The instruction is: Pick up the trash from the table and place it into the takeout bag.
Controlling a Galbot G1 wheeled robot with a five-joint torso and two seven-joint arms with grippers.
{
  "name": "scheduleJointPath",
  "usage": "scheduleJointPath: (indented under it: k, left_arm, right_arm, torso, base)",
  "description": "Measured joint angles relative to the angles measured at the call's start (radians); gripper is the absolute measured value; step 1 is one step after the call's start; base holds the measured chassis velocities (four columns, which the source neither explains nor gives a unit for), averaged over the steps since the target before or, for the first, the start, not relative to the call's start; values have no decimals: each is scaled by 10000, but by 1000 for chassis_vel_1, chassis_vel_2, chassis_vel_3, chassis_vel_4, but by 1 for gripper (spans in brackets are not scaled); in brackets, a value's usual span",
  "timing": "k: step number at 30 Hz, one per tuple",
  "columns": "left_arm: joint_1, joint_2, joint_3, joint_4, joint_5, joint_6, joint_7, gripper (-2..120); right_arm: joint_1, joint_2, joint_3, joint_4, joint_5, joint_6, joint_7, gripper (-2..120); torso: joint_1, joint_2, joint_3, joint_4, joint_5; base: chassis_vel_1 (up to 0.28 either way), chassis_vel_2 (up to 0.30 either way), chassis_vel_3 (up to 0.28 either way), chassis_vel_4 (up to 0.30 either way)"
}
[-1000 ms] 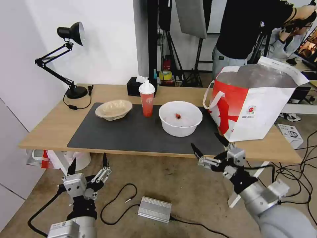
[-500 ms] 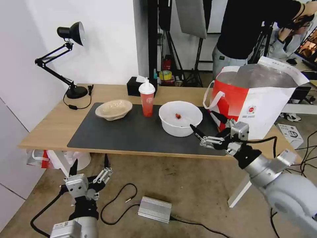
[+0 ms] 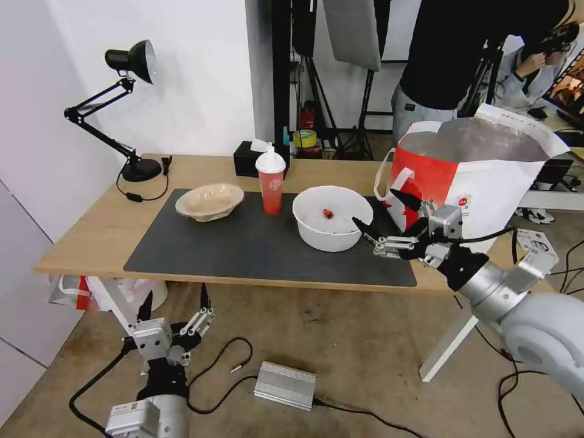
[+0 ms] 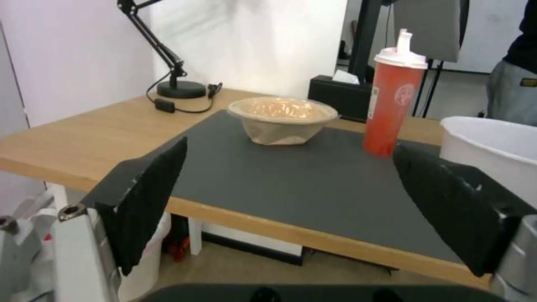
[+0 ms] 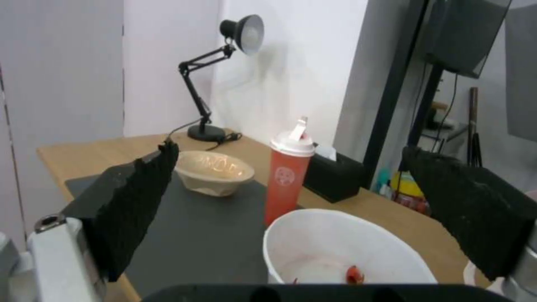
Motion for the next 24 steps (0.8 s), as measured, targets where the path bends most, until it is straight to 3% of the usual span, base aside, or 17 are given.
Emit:
scheduleJointPath:
  k: [7,17,24]
  left_arm:
    - [-50,-54,50,76,0,1,33,99]
    - [-140,-174,71,123,-12,15,237,98]
    - [-136,-169,60,168,9,16,288,98]
  right_arm:
    - [646,-216,-384,-265,366,-145,-425,100]
    - [2222,-548,-1596,-1043,796,-236,-2423,100]
    - [3108,-701,-2328,-1444,843,-403,-3003,100]
  torso:
    - [0,0,0,0,0]
    - [-1,0,0,-1,0]
    - [-1,0,0,-1,0]
  base:
    - [0,0,0,0]
    - [0,0,0,0]
    - [0,0,0,0]
